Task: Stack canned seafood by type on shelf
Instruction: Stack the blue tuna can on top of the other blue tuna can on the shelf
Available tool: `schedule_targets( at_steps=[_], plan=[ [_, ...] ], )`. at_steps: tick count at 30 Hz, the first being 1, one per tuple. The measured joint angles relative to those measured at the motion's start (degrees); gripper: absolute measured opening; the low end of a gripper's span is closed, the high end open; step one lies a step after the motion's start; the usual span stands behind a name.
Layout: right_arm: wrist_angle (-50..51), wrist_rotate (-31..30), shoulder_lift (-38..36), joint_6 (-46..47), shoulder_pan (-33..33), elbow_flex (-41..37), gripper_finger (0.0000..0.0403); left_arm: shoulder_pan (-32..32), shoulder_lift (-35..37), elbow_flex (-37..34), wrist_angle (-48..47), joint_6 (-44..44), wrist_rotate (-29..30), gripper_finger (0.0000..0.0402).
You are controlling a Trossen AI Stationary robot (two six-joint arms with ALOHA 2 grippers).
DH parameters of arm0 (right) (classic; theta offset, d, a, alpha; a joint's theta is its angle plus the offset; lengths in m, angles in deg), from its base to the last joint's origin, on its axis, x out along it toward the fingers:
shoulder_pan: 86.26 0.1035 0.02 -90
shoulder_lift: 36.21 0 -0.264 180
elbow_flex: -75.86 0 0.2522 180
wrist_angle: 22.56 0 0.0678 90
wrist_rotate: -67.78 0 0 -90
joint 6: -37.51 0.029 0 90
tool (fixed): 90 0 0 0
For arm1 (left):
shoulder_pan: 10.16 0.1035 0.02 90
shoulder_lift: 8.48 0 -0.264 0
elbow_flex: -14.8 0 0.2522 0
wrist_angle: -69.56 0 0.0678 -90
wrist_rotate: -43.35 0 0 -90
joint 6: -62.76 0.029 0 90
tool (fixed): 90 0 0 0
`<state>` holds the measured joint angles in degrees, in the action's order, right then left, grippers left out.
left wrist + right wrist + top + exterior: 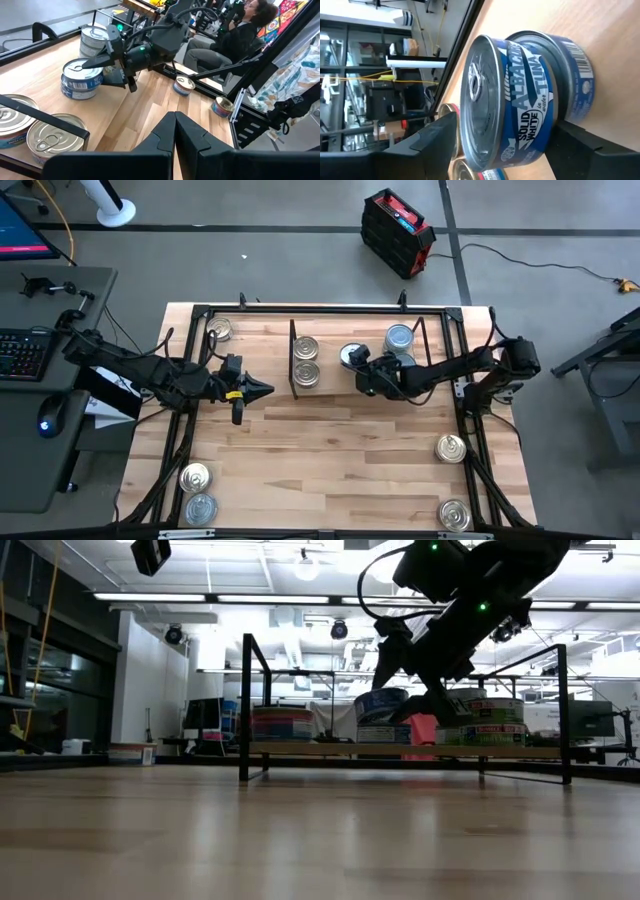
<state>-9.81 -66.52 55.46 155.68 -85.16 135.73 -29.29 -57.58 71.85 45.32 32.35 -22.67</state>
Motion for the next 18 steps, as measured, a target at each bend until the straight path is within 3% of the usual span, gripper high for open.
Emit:
schedule_targets(
  at_steps=[8,15,18],
  plan=[
    [2.41,4.07,-0.3,3.42,-2.46,0.93,0.0262,-0.01,0.0,0.0,-0.21,0.23,-0.01,0.0001],
    [31.52,9.82,-0.28,6.91,-4.82,14.55,0.0262,0.0,0.0,0.0,-0.28,0.21,-0.01,0.0001],
    [36.82,11.0,-0.28,3.71,-6.54,18.54,0.0262,-0.02,0.0,0.0,-0.28,0.2,-0.01,0.0001]
  ],
)
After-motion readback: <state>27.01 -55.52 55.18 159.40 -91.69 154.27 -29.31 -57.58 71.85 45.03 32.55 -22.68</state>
